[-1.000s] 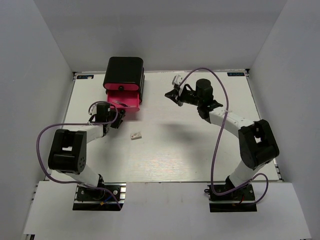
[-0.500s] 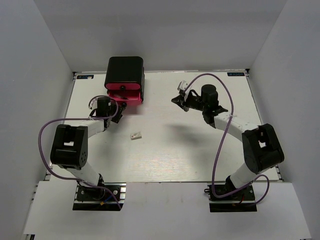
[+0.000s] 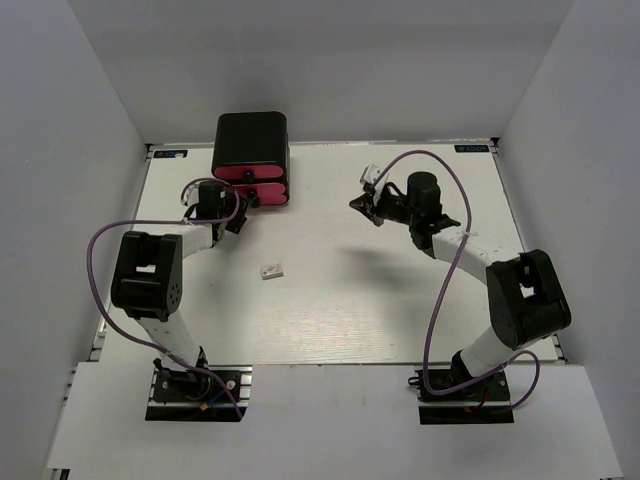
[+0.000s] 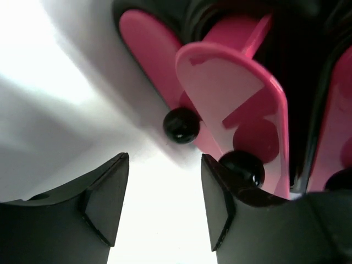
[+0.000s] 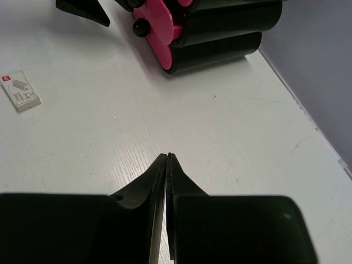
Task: Sort the stationery into containers
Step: Close the drawer in the storage box.
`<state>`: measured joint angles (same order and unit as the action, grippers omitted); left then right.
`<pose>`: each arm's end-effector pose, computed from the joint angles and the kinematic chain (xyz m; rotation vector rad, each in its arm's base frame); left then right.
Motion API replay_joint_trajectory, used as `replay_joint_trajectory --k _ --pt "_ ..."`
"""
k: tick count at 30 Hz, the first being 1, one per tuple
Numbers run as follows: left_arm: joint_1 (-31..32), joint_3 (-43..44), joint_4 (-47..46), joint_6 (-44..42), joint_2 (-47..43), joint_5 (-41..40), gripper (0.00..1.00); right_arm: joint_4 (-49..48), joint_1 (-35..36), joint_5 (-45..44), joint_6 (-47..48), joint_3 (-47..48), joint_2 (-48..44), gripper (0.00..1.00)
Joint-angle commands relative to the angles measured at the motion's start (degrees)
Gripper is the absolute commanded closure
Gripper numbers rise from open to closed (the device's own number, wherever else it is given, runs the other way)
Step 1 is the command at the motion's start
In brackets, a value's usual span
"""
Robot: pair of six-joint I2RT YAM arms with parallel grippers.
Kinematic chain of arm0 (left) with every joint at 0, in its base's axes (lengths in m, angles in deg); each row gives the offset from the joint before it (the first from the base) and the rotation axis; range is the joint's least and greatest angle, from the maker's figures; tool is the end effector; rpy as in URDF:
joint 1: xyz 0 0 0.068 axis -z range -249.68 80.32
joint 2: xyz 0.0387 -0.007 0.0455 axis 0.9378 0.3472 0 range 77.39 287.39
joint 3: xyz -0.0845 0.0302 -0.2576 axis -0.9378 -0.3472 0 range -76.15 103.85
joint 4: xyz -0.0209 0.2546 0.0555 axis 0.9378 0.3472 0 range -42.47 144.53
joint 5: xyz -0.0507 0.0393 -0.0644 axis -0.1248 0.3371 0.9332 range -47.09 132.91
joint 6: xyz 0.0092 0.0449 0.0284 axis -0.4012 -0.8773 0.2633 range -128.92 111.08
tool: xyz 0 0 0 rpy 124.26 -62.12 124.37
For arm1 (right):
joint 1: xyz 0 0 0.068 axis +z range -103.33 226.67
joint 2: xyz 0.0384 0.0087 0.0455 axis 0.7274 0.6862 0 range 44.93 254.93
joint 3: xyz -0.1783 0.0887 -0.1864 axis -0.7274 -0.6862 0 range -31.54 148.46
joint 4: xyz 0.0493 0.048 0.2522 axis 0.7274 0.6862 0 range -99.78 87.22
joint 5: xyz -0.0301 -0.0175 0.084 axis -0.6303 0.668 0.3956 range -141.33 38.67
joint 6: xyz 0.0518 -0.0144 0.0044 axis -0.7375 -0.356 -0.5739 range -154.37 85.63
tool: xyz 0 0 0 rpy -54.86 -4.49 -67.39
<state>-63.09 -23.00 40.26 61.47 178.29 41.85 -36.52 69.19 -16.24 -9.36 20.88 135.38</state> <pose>0.3601 -0.0410 0.1606 -1.2618 2.0081 -0.6635 0.3184 0.1542 0.2536 -1.0901 1.3801 0.5078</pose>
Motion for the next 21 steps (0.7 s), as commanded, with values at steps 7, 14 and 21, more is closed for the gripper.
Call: replay_joint_trajectory --k 7,14,21 --pt "0.18 3.11 -6.26 1.24 0.35 0.36 0.25 -0.42 -0.90 0.33 1.62 -1.36 -2.12 0.92" --pt "0.18 1.43 -8.03 1.24 0.35 0.88 0.48 -0.33 -0.90 0.33 1.97 -2.24 -2.30 0.92" --pt "0.18 -2.26 -13.90 1.24 1.66 4.74 0.75 -0.24 -1.08 0.42 2.23 -2.94 -2.39 0.92"
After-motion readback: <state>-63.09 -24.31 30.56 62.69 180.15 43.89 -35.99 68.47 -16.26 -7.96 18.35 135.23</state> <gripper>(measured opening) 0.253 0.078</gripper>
